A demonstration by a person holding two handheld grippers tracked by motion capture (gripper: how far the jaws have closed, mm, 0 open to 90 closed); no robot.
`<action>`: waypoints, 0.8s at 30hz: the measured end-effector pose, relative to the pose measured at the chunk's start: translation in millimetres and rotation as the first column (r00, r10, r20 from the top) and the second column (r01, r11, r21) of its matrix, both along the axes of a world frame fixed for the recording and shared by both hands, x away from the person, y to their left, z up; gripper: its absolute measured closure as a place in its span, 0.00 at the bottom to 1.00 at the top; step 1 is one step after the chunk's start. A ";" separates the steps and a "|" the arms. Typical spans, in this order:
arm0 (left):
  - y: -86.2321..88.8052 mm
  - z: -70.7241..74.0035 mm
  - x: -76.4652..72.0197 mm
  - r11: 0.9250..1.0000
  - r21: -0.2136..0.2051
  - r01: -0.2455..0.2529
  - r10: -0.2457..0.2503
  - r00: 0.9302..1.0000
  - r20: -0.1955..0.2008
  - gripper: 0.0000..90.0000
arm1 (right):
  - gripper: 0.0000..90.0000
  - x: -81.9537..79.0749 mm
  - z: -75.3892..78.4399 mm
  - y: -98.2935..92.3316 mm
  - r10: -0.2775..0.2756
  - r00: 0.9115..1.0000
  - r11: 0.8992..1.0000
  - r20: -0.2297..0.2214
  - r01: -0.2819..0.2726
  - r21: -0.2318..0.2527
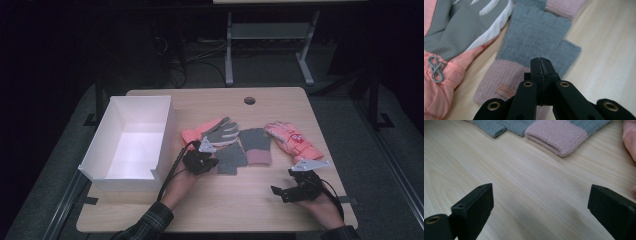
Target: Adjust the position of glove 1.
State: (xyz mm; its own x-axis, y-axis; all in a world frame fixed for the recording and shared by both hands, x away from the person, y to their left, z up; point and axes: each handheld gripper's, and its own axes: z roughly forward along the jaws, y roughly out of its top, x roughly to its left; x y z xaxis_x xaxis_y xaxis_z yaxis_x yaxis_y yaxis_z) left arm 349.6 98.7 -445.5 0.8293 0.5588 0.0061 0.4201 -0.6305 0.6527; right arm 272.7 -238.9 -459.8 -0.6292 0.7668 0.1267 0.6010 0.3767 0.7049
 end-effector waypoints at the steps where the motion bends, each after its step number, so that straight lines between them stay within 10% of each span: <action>1: -0.4 -4.3 1.1 1.000 0.009 0.003 -0.003 1.000 -0.013 1.00 | 0.07 -0.3 0.1 -0.2 0.000 1.000 1.000 0.001 0.000 0.000; 24: -13.2 -2.7 -22.9 0.987 -0.059 0.147 -0.154 0.977 -0.144 1.00 | 0.07 -0.8 0.8 -1.7 0.004 1.000 1.000 0.002 -0.004 0.004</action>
